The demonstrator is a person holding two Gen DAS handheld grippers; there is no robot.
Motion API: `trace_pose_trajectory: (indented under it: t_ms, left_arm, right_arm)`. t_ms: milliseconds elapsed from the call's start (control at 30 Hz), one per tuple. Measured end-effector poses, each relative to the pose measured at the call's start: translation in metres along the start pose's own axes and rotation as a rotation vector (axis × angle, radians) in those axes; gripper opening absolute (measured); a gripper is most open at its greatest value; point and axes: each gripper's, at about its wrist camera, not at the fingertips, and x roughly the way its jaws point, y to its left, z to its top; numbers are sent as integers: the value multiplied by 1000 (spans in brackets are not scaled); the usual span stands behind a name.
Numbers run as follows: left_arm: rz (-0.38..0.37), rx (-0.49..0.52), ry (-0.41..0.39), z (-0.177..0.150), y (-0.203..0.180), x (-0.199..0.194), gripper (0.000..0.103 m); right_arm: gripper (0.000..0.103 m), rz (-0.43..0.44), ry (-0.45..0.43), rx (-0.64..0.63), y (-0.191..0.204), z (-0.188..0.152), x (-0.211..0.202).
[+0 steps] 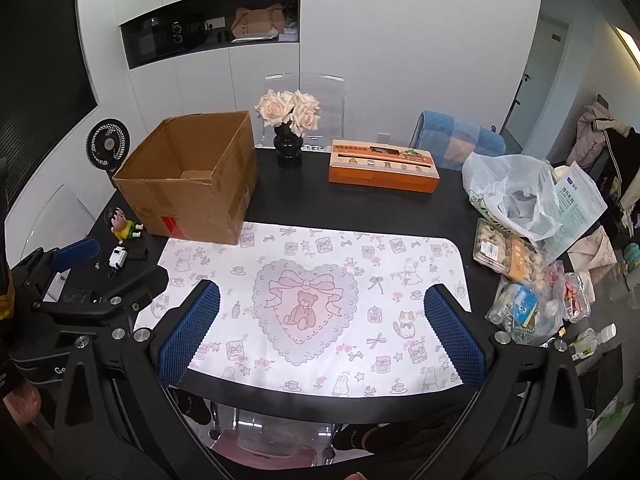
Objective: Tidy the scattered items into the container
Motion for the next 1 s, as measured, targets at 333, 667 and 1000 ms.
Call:
trace_pose_trajectory:
  t_ms: [333, 667, 1000]
  left_arm:
    - [6, 24, -2, 4, -2, 1, 103]
    - [-32, 2, 8, 6, -3, 3, 103]
    - [67, -9, 11, 2, -4, 2, 103]
  right_arm:
    - [103, -10, -6, -2, 0, 6, 0]
    - [103, -19, 5, 14, -6, 4, 5]
    - [103, -17, 17, 31, -15, 0, 10]
